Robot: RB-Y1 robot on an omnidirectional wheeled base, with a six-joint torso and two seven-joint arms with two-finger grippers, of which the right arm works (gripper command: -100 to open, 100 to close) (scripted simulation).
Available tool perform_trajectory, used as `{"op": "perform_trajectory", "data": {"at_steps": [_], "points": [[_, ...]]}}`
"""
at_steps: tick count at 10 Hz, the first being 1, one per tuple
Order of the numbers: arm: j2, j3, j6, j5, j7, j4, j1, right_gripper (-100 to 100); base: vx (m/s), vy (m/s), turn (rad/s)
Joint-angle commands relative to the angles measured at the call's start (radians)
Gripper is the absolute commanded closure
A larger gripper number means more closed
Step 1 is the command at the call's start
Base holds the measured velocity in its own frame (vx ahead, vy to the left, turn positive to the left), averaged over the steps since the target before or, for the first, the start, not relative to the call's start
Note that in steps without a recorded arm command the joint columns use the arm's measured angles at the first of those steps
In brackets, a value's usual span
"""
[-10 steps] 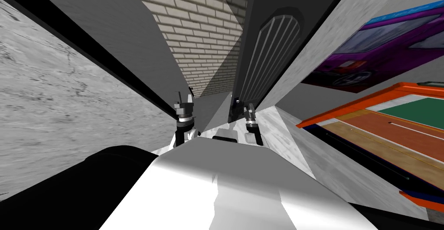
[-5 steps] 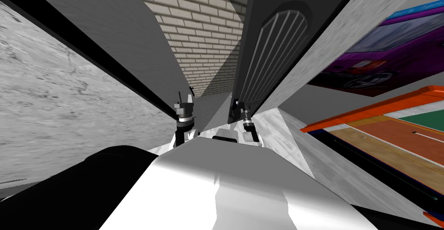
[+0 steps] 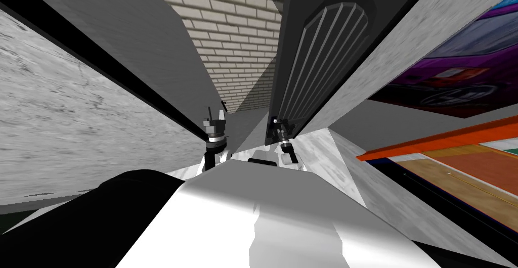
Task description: Push the door open
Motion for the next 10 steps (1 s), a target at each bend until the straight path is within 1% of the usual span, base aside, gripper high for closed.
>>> {"op": "perform_trajectory", "data": {"at_steps": [1,4,7,8,10], "points": [[-0.004,0.011,0.006,0.001,-0.001,0.046,-0.02,-100,0.055,-0.106,0.093],[-0.01,0.029,0.02,0.003,-0.002,0.114,-0.05,-100,0.047,-0.119,0.084],[-0.015,0.045,0.032,0.004,-0.003,0.173,-0.076,-100,0.031,-0.11,0.073],[-0.017,0.054,0.038,0.005,-0.004,0.204,-0.09,-100,0.042,-0.131,0.101],[-0.019,0.061,0.043,0.006,-0.004,0.23,-0.102,-100,0.028,-0.118,0.065]]}}
